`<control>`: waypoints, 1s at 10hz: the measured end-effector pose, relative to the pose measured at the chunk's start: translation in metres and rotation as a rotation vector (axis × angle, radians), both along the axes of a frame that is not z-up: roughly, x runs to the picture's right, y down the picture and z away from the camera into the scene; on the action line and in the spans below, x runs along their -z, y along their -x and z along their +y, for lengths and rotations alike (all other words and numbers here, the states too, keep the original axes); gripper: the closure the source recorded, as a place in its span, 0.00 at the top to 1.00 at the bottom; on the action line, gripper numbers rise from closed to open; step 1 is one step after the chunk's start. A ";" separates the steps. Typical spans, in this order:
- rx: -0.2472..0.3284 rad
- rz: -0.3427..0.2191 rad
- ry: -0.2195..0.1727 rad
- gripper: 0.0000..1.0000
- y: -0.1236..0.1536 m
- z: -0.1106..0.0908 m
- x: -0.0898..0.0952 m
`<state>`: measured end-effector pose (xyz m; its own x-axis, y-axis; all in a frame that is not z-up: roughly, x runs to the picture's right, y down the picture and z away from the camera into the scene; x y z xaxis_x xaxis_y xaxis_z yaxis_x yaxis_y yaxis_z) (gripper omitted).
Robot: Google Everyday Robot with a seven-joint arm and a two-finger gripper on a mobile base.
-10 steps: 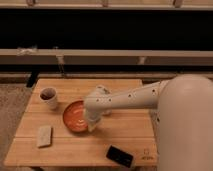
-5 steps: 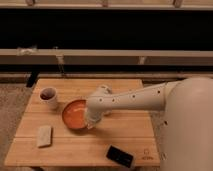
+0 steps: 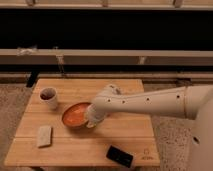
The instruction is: Pick up the ceramic bowl
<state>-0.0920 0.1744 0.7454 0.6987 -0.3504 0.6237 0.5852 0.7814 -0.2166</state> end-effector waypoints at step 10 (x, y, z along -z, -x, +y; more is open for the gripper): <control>-0.052 -0.086 -0.072 0.00 -0.003 -0.016 0.030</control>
